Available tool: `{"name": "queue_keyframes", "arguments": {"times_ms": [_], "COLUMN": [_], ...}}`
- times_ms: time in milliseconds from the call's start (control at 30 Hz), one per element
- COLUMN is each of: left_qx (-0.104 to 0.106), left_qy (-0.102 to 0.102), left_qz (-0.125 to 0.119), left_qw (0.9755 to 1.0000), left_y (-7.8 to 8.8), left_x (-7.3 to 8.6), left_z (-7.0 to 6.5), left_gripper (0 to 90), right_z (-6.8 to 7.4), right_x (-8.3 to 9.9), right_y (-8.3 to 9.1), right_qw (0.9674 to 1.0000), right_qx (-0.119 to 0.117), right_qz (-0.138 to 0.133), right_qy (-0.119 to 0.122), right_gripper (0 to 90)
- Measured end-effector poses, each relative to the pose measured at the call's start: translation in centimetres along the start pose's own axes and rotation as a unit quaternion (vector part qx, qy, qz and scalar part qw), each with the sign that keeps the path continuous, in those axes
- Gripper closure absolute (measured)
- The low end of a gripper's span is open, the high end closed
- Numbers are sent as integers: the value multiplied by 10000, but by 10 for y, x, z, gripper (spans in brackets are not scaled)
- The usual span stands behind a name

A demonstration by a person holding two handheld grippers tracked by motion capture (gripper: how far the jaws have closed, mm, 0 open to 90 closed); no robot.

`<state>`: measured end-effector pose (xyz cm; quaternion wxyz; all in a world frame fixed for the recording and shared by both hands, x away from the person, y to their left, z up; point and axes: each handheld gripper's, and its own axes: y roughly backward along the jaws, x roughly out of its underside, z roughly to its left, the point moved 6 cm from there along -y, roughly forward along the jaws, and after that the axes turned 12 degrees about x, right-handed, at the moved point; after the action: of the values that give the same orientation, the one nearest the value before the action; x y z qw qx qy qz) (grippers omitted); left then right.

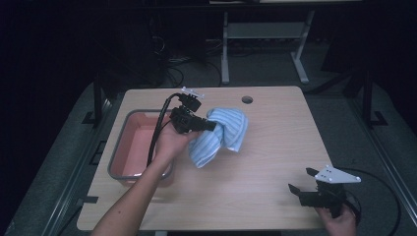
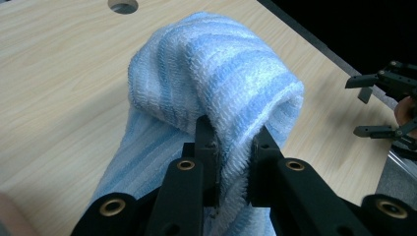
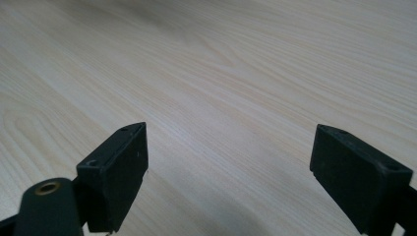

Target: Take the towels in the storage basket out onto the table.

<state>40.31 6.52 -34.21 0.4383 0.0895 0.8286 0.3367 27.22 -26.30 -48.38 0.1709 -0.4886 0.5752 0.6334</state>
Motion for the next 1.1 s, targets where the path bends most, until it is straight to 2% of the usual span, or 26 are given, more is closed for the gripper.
{"name": "queue_keyframes", "arguments": {"times_ms": [200, 433, 600, 633, 867, 1100], "left_qx": [35, 34, 52, 51, 27, 77], "left_qy": [-30, 31, 9, 34, -17, 56], "left_qz": [79, 150, 284, 237, 340, 315], "left_qw": [10000, 9999, 9996, 9997, 9994, 9995], "left_y": [-14, -33, -45, -48, -63, -75], "left_x": [-3, -5, -6, -7, -7, -8], "left_z": [0, 1, 3, 2, 4, 5], "left_gripper": [792, 792, 792, 792, 792, 792], "right_z": [-2, -3, -5, -5, -6, -6], "right_x": [0, 1, 2, 2, 2, 1], "right_y": [1, 2, 3, 3, 3, 4], "right_qw": [10000, 10000, 10000, 9999, 9999, 9999], "right_qx": [-3, -5, 3, 6, -13, -15], "right_qz": [-22, -37, -46, -56, -64, -78], "right_qy": [-7, -32, -87, -90, -124, -144], "right_gripper": [141, 141, 141, 141, 141, 141]}}
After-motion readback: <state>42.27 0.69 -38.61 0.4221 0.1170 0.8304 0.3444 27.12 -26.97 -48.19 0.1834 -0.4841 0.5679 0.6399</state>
